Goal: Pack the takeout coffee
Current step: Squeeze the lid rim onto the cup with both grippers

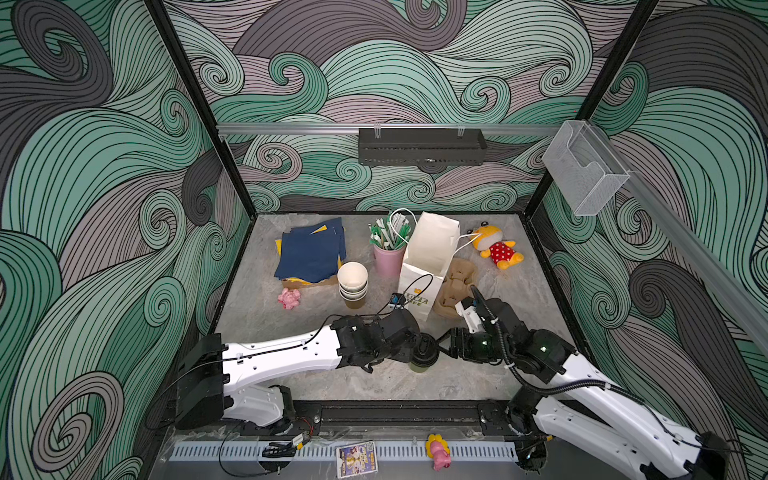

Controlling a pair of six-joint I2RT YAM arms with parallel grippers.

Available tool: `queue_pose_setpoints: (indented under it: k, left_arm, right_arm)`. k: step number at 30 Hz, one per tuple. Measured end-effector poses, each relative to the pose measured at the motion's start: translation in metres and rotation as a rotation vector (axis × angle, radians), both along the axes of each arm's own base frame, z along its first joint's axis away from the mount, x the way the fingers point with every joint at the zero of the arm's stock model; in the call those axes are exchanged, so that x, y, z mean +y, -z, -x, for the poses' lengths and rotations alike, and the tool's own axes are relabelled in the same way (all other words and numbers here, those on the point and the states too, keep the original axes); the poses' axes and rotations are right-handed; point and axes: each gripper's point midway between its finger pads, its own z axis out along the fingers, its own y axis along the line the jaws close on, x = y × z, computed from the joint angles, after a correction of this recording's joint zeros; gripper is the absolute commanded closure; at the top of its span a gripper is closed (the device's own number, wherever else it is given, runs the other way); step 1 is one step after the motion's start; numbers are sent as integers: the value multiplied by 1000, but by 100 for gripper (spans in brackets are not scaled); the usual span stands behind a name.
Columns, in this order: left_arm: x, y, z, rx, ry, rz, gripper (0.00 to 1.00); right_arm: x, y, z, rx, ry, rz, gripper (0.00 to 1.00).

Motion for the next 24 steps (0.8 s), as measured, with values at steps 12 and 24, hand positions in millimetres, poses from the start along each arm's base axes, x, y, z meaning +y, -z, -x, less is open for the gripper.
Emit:
queue_pose_setpoints:
  k: [12, 24]
  left_arm:
    - [-6, 7, -11, 31, -17, 24, 50]
    - [-15, 17, -13, 96, -10, 27, 58]
  right_arm:
    - [-3, 22, 25, 81, -55, 36, 55]
    - [7, 43, 27, 127, -89, 57, 55]
